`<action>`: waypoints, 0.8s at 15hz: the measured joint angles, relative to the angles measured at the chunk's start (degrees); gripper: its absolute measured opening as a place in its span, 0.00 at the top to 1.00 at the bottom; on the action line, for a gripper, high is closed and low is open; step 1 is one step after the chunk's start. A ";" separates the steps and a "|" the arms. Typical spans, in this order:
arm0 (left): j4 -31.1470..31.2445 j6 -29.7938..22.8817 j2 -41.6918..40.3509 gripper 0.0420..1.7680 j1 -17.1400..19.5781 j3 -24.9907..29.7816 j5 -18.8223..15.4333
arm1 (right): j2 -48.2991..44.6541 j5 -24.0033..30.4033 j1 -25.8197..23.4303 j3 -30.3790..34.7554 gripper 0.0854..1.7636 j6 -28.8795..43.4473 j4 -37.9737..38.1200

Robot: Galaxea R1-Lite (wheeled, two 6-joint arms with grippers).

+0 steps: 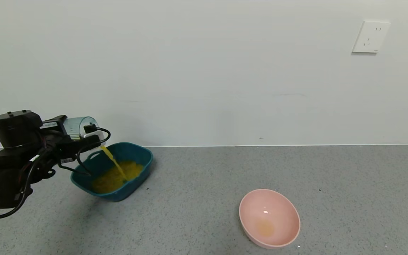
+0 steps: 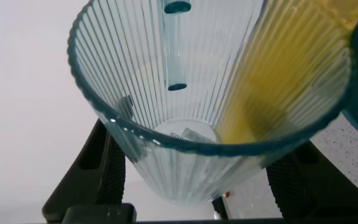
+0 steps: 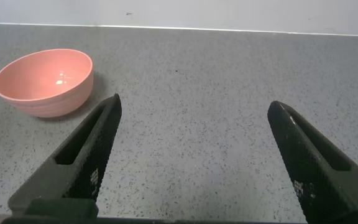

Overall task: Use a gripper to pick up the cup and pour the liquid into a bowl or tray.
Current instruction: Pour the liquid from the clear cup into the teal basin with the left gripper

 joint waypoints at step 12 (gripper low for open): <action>-0.07 4.74 -0.06 0.28 -2.51 0.24 4.92 | 0.00 0.00 0.00 0.00 0.03 0.00 0.00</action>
